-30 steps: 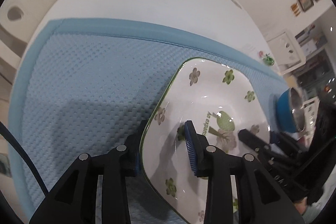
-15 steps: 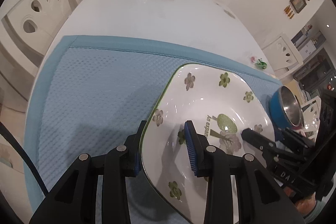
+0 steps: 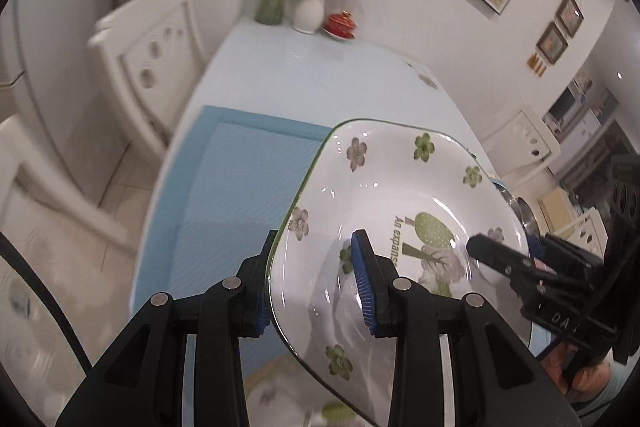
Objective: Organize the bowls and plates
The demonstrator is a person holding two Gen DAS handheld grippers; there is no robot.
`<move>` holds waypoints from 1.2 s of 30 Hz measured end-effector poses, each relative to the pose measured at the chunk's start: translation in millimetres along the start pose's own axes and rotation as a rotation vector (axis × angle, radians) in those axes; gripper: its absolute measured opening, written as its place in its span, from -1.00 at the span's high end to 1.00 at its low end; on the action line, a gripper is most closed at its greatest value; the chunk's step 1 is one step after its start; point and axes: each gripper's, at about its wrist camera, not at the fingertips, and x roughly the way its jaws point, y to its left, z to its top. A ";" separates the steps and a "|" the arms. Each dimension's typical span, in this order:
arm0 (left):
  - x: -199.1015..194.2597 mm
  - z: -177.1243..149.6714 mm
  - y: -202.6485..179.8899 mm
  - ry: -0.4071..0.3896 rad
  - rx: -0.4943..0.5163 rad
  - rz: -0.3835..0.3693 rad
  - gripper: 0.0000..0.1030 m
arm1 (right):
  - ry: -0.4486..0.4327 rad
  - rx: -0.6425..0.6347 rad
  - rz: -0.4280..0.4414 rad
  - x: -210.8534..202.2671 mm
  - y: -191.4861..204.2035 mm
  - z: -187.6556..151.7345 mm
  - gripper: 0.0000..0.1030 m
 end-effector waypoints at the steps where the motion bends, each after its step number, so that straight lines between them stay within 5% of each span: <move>1: -8.4 -7.5 2.9 -0.001 -0.009 0.012 0.42 | 0.012 -0.004 0.009 -5.8 10.3 -9.8 0.17; 10: -49.5 -81.7 16.7 0.044 -0.073 0.063 0.42 | 0.167 0.010 0.103 -18.5 43.2 -101.1 0.17; 16: -48.8 -130.6 21.7 0.114 -0.093 0.050 0.42 | 0.202 -0.041 0.083 -19.4 50.5 -140.7 0.17; 23: -36.2 -160.2 22.1 0.165 -0.103 0.076 0.42 | 0.246 -0.061 0.055 -10.1 48.2 -164.5 0.17; 36: -17.2 -166.8 21.9 0.196 -0.096 0.066 0.42 | 0.299 -0.031 0.030 15.6 38.9 -171.7 0.17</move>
